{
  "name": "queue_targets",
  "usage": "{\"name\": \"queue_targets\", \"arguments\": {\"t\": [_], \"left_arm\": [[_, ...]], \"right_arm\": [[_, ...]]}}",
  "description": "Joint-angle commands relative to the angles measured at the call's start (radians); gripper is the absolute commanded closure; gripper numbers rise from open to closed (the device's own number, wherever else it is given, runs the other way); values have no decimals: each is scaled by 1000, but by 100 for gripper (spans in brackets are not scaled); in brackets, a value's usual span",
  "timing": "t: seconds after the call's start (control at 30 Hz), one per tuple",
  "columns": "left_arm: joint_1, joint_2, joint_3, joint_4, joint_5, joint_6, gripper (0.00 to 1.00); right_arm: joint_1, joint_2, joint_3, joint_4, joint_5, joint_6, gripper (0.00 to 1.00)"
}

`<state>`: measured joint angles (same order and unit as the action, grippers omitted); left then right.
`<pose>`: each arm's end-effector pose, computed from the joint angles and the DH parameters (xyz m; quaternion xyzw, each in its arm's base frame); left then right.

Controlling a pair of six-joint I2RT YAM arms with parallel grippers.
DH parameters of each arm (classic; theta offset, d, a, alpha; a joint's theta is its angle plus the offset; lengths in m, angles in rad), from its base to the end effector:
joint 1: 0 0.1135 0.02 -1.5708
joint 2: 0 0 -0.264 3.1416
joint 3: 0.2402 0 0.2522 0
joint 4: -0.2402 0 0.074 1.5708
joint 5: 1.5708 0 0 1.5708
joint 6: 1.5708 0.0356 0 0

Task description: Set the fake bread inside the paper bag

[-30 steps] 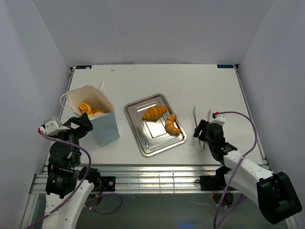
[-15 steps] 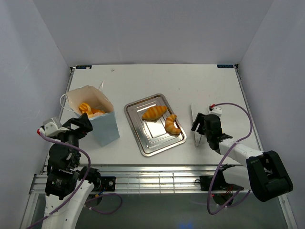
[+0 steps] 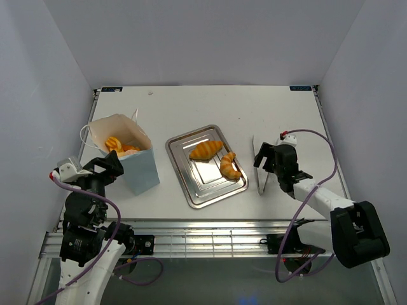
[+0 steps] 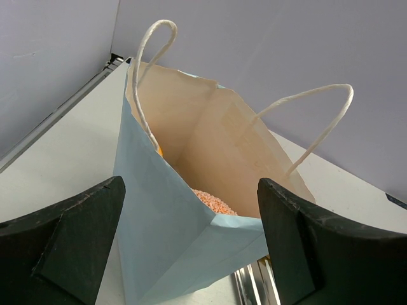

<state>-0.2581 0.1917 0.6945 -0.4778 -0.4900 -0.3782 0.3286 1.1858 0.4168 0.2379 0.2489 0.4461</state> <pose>0.0545 0.0029 0.3370 -0.2140 0.6657 -0.0564 0.7126 0.2226 0.0666 0.1760 0.1121 0.8561 0.0864 0.4971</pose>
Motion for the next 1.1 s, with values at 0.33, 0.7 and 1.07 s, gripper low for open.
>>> {"name": "queue_targets", "arguments": {"t": [0.33,0.7,1.07], "left_arm": [[-4,22,-3,-2,-19,5,5],[-4,46,-1,-7,-30,9,5],[-4,69,0,-7,-28,12,6]], "right_arm": [[-3,-330,342,-369,-165,-138,10],[0,-634,192,-405,-10,-110,10],[1,-592,203,-414,-23,-90,10]]}}
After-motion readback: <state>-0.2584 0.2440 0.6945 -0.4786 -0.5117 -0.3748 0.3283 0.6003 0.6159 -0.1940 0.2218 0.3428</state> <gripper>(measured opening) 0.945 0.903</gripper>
